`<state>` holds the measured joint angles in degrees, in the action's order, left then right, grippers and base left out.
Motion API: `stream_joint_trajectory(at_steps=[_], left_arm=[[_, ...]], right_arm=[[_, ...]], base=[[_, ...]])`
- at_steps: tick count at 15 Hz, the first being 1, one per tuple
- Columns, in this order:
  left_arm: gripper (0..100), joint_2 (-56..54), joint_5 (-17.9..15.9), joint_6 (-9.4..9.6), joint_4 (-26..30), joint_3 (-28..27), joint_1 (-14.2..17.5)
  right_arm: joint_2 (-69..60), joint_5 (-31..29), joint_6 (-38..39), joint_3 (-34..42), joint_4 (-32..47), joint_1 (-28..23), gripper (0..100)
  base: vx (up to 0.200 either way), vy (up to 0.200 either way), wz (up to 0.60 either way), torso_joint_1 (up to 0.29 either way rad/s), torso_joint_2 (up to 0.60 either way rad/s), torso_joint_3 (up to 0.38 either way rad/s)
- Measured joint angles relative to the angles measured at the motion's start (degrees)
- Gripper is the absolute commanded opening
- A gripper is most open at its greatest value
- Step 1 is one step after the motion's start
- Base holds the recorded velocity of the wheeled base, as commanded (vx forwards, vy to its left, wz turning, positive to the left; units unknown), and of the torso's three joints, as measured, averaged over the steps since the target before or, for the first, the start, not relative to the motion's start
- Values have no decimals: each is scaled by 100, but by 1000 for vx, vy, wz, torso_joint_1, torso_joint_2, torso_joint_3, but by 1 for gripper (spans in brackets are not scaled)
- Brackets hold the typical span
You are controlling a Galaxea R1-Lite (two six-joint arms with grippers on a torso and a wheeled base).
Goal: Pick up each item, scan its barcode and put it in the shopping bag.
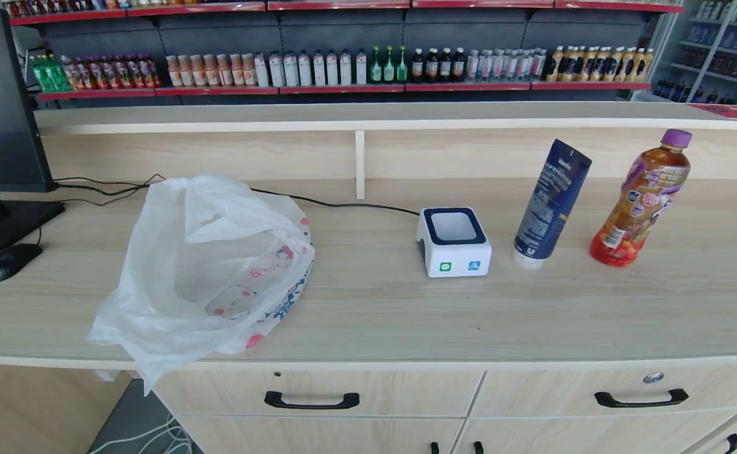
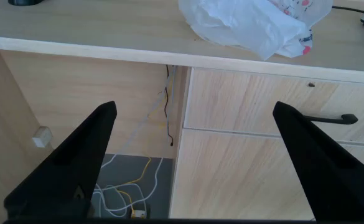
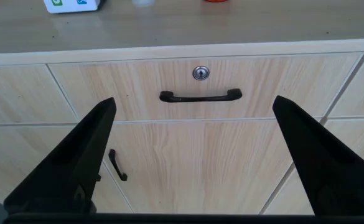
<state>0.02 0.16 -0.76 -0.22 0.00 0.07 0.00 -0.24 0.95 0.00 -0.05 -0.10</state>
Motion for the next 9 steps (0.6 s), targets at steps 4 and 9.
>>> stream_joint_trajectory(at_steps=[4,9], left_arm=[[100,0,0,5,0,0,0],[100,0,0,16,0,0,-2]], right_arm=[[0,2,2,0,-11,-1,100],[363,210,-46,-518,-150,10,100]], base=[[0,0,0,0,0,0],[0,0,0,0,0,0]])
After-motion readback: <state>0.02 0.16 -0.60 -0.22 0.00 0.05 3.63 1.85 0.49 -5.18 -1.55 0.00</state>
